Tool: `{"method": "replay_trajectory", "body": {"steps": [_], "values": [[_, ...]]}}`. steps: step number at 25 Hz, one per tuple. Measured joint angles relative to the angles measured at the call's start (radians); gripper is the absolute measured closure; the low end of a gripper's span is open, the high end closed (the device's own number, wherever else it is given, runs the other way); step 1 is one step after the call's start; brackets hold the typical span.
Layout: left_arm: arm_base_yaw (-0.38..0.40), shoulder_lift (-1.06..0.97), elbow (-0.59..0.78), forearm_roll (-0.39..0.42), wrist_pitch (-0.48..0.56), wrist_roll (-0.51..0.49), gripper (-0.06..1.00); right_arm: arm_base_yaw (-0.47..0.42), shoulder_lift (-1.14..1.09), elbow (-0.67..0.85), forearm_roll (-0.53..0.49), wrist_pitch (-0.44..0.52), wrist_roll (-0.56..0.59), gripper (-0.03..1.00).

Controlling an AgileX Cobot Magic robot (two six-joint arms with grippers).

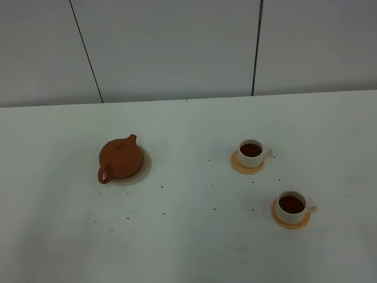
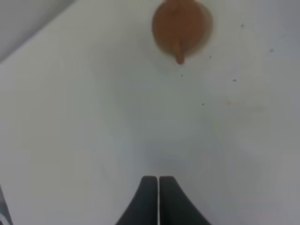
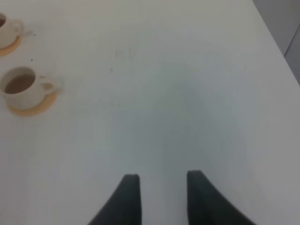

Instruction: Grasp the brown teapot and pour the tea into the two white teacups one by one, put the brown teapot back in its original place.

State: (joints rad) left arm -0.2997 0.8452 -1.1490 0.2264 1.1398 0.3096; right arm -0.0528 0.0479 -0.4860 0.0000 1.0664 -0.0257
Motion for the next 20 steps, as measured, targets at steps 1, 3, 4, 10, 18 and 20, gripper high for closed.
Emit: {"method": "replay_trajectory", "body": {"steps": [1, 3, 4, 10, 18, 20], "values": [[0.0, -0.057, 0.039, 0.004, -0.023, -0.013, 0.89, 0.0, 0.0, 0.0, 0.0, 0.0, 0.0, 0.73], [0.0, -0.159, 0.107, 0.007, -0.072, -0.055, 0.89, 0.0, 0.0, 0.0, 0.0, 0.0, 0.0, 0.73], [0.0, -0.211, 0.14, 0.012, -0.093, -0.075, 0.89, 0.0, 0.0, 0.0, 0.0, 0.0, 0.0, 0.73], [0.0, -0.44, 0.298, 0.105, -0.166, -0.209, 0.89, 0.0, 0.0, 0.0, 0.0, 0.0, 0.0, 0.73], [0.0, -0.631, 0.527, 0.2, -0.24, -0.379, 0.89, 0.0, 0.0, 0.0, 0.0, 0.0, 0.0, 0.73], [0.0, -0.668, 0.575, 0.184, -0.275, -0.432, 0.89, 0.0, 0.0, 0.0, 0.0, 0.0, 0.0, 0.73]]}}
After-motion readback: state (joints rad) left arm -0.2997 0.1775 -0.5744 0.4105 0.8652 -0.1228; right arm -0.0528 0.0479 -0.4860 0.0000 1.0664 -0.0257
